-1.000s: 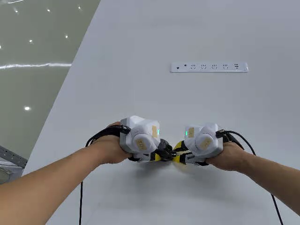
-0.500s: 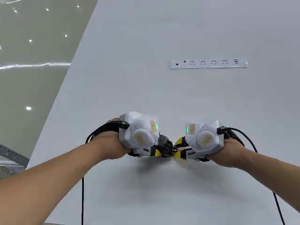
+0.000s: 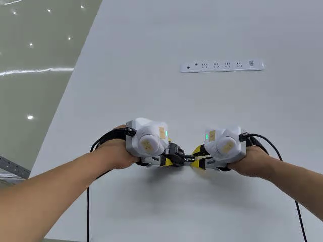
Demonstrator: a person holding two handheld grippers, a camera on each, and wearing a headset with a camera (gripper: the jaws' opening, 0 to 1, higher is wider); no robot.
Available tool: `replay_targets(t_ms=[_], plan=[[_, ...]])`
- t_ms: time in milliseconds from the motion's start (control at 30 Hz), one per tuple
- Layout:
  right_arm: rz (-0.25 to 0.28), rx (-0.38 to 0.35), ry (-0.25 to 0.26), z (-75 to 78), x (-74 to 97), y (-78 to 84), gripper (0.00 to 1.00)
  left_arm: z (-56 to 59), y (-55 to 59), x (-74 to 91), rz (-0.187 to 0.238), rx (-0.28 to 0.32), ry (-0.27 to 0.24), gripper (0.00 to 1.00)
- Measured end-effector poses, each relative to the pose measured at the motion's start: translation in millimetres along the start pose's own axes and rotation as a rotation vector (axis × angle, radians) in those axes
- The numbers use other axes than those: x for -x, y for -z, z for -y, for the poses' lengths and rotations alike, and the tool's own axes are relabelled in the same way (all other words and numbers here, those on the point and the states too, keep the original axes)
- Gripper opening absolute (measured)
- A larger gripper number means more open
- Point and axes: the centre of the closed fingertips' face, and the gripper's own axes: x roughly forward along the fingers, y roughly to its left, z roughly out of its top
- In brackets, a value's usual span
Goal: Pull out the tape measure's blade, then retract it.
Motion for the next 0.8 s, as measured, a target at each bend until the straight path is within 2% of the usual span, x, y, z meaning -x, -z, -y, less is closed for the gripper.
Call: replay_targets(t_ms=[800], plan=[[-0.01,-0.019,-0.001,1.6,26.4,24.7,0.11,0.6,-0.4,-0.9,-0.013,-0.001,0.009,0.31]])
